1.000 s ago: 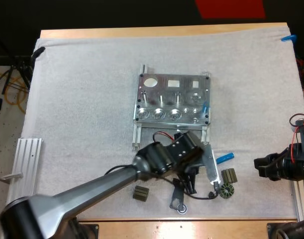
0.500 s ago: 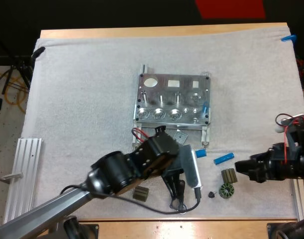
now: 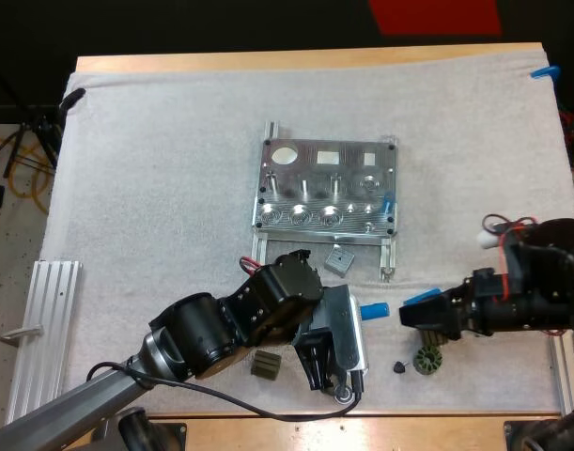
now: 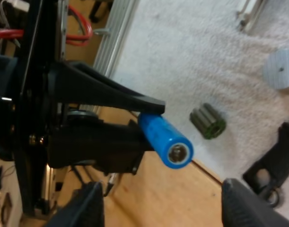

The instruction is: Load cells from right to left

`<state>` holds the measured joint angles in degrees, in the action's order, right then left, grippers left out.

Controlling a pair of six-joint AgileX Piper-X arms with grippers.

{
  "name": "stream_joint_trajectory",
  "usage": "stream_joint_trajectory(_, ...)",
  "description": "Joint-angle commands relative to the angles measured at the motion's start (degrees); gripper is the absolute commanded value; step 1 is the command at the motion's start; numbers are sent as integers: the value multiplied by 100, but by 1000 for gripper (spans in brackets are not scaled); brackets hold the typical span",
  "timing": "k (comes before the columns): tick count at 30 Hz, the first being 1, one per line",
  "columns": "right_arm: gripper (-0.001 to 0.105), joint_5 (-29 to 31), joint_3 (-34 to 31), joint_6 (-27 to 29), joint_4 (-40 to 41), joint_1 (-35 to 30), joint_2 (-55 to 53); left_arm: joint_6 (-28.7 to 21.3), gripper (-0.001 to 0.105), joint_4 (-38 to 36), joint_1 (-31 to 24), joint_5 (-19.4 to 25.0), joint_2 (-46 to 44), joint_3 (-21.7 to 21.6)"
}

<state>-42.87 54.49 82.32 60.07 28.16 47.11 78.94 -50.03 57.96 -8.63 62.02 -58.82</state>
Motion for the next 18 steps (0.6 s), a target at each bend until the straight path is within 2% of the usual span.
stream_joint_trajectory(1,54,-91,-32,-106,-218,74,-5,4,0,11,3,-57,-37,-38)
stream_joint_trajectory(9,54,-95,-314,-501,-686,237,-5,4,0,37,3,-72,-37,-38)
stream_joint_trajectory(13,54,-95,-481,-630,-801,237,-5,4,0,151,3,-356,-37,-38)
stream_joint_trajectory(18,54,-95,-586,-669,-941,237,-5,4,0,222,3,-447,-37,-38)
